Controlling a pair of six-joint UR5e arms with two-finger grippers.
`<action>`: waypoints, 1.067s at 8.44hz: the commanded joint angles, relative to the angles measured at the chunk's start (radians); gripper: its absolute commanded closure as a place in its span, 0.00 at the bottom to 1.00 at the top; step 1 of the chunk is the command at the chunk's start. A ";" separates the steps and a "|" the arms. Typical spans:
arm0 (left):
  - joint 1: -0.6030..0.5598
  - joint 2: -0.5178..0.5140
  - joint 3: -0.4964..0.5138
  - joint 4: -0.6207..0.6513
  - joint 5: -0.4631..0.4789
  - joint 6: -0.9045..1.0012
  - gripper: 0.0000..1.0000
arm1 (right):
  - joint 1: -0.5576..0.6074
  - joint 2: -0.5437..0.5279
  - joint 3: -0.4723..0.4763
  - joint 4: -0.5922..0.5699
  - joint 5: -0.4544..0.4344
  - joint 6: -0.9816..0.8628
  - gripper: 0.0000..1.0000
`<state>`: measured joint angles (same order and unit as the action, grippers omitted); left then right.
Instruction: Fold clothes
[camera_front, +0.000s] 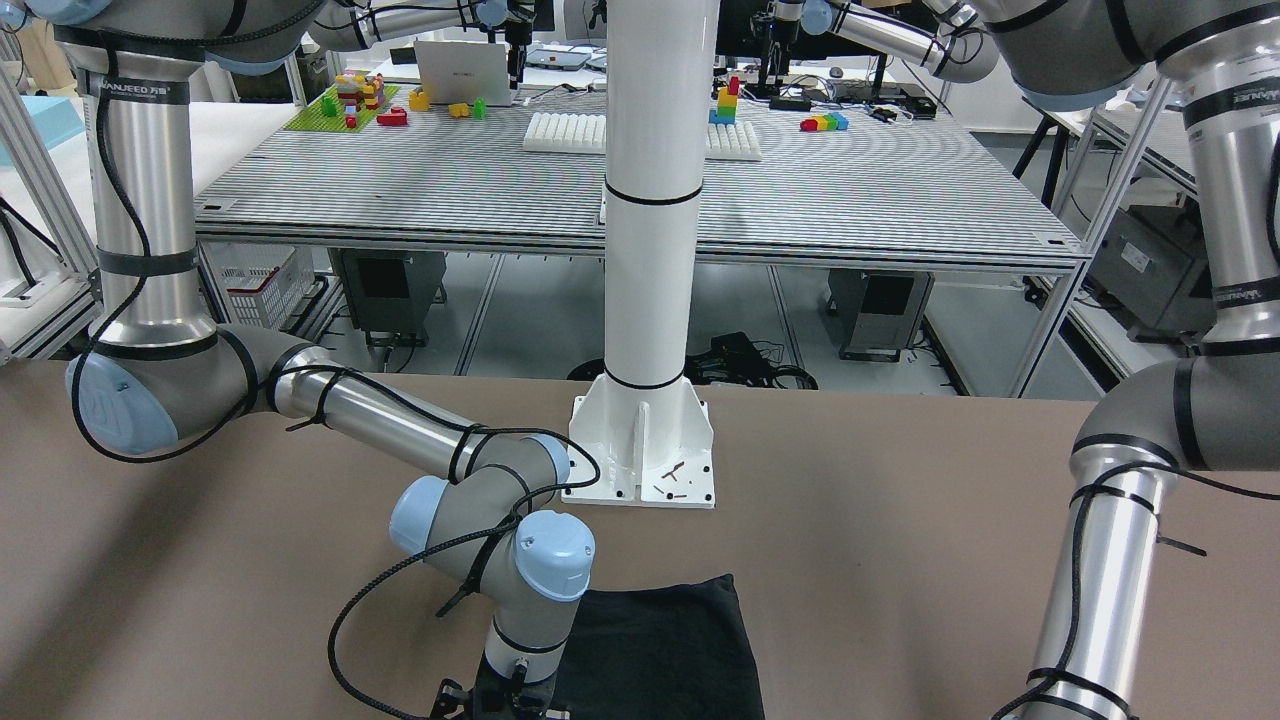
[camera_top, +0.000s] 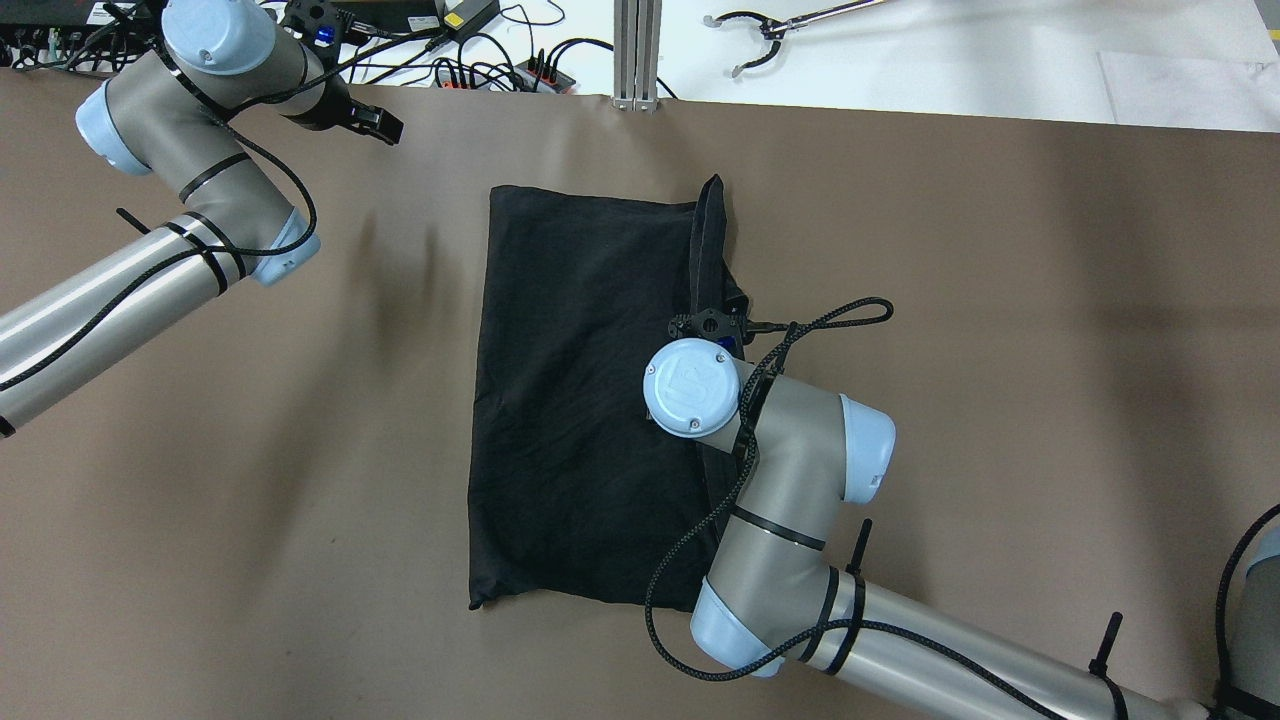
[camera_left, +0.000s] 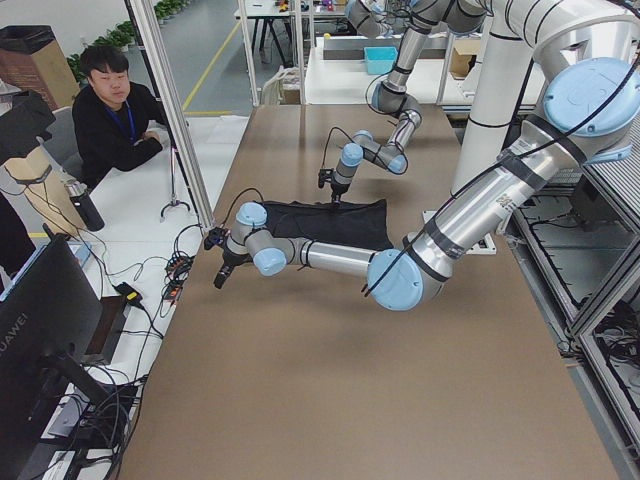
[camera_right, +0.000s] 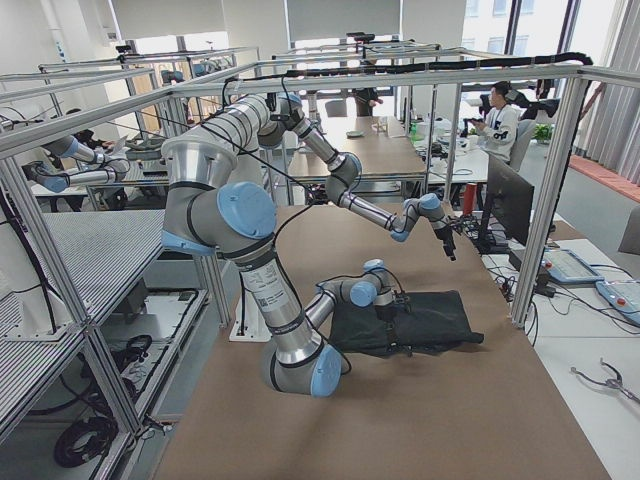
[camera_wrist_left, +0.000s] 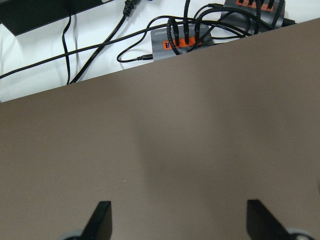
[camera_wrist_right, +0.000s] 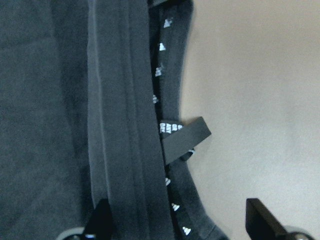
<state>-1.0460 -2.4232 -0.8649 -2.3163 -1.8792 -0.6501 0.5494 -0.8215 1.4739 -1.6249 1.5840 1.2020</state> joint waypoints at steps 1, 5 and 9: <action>0.001 0.000 0.000 0.000 0.000 -0.002 0.05 | 0.050 -0.022 0.000 -0.001 0.013 -0.068 0.07; 0.015 -0.002 0.000 0.000 0.000 -0.013 0.05 | 0.096 -0.223 0.158 0.017 0.030 -0.200 0.07; 0.014 -0.002 -0.008 0.000 0.000 -0.019 0.05 | 0.090 -0.147 0.272 -0.036 0.154 -0.187 0.06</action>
<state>-1.0324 -2.4252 -0.8718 -2.3163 -1.8791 -0.6671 0.6476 -1.0195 1.7130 -1.6305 1.6678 1.0052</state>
